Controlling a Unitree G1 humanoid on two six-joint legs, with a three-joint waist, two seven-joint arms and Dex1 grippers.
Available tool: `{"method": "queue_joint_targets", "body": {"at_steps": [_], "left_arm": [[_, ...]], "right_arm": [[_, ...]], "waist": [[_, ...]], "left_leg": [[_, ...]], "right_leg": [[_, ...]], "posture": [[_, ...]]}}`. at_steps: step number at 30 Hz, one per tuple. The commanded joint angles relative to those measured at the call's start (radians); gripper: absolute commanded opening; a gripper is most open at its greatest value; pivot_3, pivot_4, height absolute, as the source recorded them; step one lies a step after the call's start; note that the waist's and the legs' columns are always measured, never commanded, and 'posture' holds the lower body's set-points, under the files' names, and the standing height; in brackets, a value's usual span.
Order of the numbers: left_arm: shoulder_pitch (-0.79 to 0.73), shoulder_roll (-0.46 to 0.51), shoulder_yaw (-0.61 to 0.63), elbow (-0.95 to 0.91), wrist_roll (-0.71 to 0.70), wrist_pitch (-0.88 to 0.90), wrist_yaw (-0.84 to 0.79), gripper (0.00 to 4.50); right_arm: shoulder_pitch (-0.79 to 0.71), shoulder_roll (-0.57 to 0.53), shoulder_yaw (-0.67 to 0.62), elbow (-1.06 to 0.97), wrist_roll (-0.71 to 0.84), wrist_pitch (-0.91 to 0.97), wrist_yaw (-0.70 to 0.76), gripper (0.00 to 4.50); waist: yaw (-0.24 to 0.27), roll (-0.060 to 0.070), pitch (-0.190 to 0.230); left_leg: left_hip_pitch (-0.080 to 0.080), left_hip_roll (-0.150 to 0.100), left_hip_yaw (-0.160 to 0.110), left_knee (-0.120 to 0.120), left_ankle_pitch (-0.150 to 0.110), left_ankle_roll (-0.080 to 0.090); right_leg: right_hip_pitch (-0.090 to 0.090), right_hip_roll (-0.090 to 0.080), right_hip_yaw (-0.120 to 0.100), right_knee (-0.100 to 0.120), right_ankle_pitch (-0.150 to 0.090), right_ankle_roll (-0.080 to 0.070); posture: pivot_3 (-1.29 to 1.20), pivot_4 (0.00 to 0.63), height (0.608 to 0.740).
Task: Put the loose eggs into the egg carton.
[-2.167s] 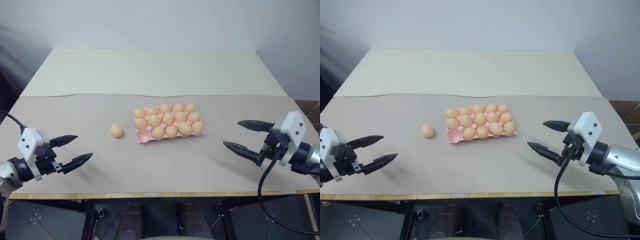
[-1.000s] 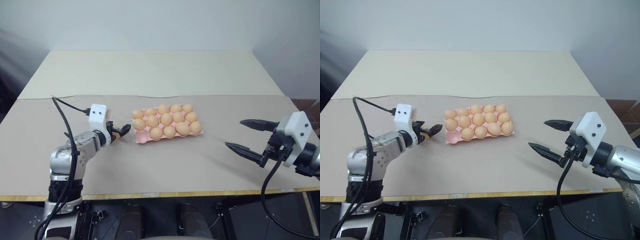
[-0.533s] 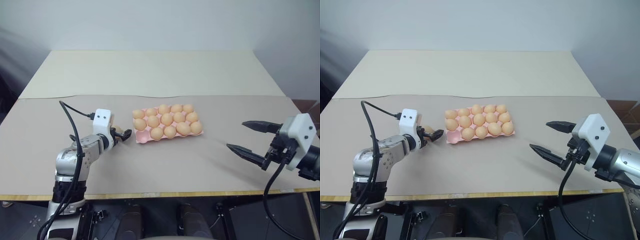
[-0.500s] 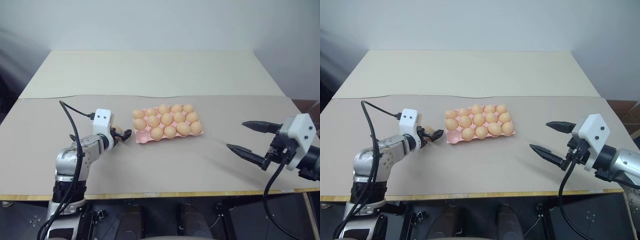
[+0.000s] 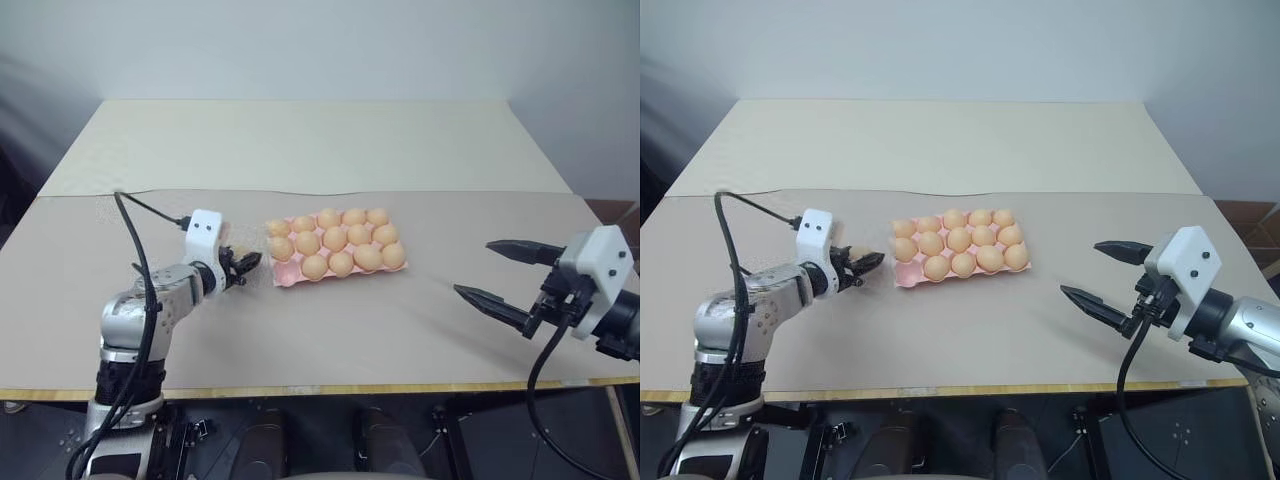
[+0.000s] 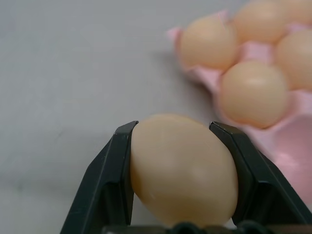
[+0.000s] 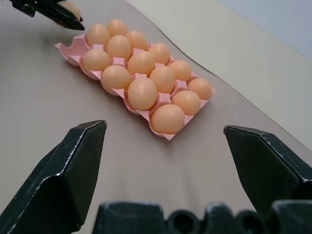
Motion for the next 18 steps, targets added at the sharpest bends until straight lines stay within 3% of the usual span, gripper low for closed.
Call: {"method": "queue_joint_targets", "body": {"at_steps": [1, 10, 18], "left_arm": [[-0.021, 0.026, -0.045, -0.088, -0.063, -0.039, -0.119, 2.08], [-0.053, 0.051, -0.206, -0.034, -0.003, -0.097, -0.190, 2.08], [-0.072, 0.070, -0.155, -0.010, -0.012, -0.111, -0.191, 4.49]], "right_arm": [[0.001, 0.010, -0.015, -0.033, 0.005, -0.012, -0.012, 4.50], [0.038, 0.034, -0.040, -0.073, 0.004, -0.009, -0.038, 4.50], [0.055, 0.042, -0.051, -0.088, 0.004, -0.014, -0.056, 4.50]], "waist": [[0.001, 0.000, 0.000], [0.000, 0.000, 0.000], [-0.001, 0.000, 0.000]], "left_leg": [[0.000, 0.000, 0.000, 0.000, 0.000, 0.000], [0.000, 0.000, 0.000, 0.000, 0.000, 0.000], [-0.001, 0.000, -0.001, 0.000, 0.000, 0.000]], "right_leg": [[0.000, 0.000, 0.000, 0.000, -0.001, -0.001], [0.000, 0.000, 0.000, 0.000, -0.001, -0.001], [0.000, 0.000, 0.000, -0.001, -0.002, -0.001]], "posture": [[0.00, 0.150, 0.740], [0.00, 0.150, 0.740], [0.00, 0.150, 0.740]]}}
